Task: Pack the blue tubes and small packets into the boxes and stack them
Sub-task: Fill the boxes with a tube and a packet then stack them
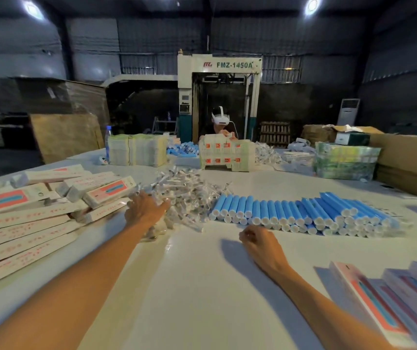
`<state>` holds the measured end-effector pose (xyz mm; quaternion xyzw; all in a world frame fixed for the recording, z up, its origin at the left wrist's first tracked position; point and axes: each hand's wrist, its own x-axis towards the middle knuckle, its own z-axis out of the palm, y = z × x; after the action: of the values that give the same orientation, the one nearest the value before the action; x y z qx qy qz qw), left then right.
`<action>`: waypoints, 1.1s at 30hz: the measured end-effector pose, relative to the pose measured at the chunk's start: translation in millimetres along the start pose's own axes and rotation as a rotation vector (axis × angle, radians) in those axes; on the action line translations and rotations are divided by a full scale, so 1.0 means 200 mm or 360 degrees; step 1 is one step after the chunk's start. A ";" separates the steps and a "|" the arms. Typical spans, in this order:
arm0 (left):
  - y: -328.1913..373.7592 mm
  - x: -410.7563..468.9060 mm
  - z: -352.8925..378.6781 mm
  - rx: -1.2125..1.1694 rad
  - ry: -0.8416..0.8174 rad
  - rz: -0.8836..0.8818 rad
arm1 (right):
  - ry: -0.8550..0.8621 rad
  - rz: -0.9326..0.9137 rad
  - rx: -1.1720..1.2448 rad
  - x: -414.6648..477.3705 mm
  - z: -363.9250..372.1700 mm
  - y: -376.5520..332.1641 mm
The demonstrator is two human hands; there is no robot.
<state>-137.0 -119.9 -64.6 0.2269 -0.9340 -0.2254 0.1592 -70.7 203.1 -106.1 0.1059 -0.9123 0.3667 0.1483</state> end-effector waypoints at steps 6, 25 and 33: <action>0.01 0.08 -0.03 0.0160 0.0054 0.0188 | -0.0043 0.0015 0.0094 0.04 0.00 0.02; 0.02 -0.27 -0.53 0.0579 -0.0050 0.0345 | 0.0121 -0.0010 0.0141 0.05 0.00 0.06; 0.03 -0.43 -0.60 -0.0705 -0.0597 0.0243 | 0.0594 0.0200 -0.0110 0.24 -0.22 0.04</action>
<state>-18.3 -113.3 23.3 0.0702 -0.8895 -0.4491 0.0460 -110.1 235.0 -63.2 -0.0262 -0.8858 0.3570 0.2953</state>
